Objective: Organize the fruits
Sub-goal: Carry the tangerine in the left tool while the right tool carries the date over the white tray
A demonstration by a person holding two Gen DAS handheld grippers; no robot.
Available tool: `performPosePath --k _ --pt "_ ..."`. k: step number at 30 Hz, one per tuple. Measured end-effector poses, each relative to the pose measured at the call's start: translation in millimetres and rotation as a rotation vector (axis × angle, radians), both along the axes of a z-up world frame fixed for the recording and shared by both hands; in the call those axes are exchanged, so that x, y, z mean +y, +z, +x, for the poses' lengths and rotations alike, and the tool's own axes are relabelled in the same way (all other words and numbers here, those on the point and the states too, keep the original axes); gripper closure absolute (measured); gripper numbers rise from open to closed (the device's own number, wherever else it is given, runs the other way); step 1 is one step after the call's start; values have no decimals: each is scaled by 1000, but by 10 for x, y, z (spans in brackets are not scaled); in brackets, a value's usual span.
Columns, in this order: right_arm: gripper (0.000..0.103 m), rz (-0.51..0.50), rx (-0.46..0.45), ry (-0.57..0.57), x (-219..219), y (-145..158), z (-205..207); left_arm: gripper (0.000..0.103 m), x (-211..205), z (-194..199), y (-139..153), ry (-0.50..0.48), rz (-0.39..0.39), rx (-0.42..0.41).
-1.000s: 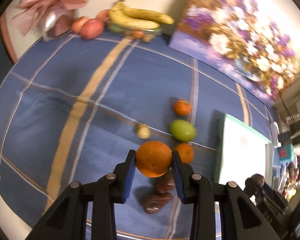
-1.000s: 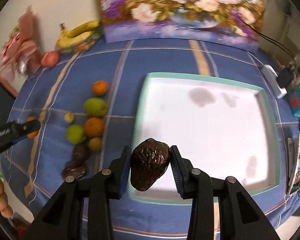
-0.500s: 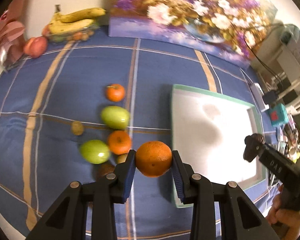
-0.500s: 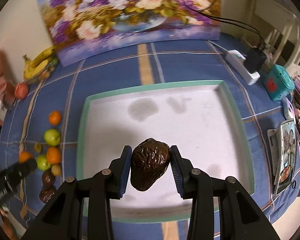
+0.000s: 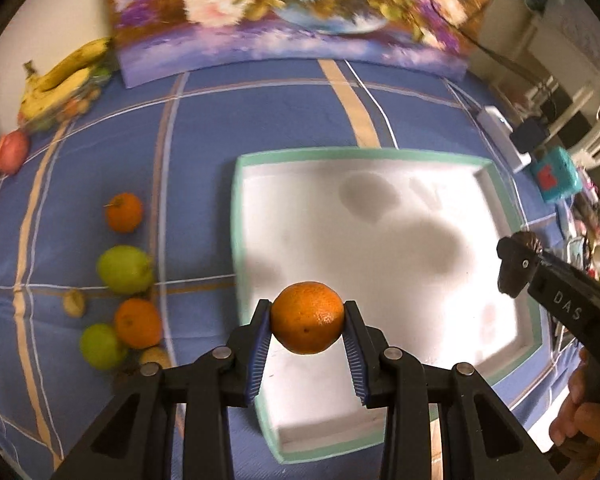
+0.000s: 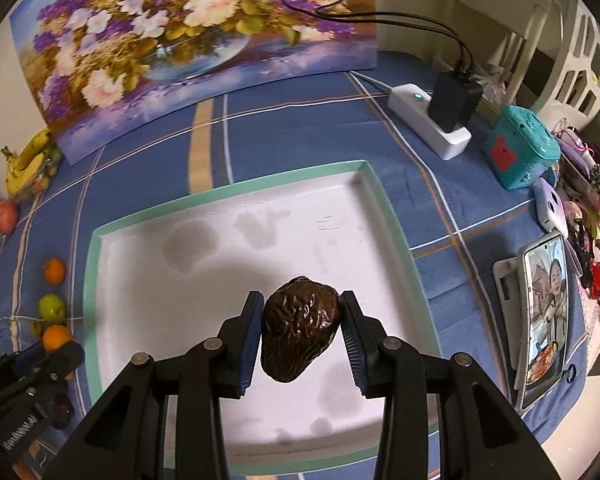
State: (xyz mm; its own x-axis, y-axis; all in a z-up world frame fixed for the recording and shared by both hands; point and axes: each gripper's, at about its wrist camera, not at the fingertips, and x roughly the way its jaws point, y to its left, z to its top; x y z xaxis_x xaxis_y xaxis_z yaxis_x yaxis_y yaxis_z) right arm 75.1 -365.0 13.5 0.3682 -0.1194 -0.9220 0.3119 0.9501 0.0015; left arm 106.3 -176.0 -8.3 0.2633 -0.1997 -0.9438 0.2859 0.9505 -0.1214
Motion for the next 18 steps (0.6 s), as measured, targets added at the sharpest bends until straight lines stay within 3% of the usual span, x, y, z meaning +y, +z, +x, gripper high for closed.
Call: performPosePath --k 6,18 --pt "63 16 18 -10 -117 -110 10 66 -207 4 -171 -48 32 20" --pt "63 36 69 -5 -193 -332 18 66 -303 34 -413 -40 71 73"
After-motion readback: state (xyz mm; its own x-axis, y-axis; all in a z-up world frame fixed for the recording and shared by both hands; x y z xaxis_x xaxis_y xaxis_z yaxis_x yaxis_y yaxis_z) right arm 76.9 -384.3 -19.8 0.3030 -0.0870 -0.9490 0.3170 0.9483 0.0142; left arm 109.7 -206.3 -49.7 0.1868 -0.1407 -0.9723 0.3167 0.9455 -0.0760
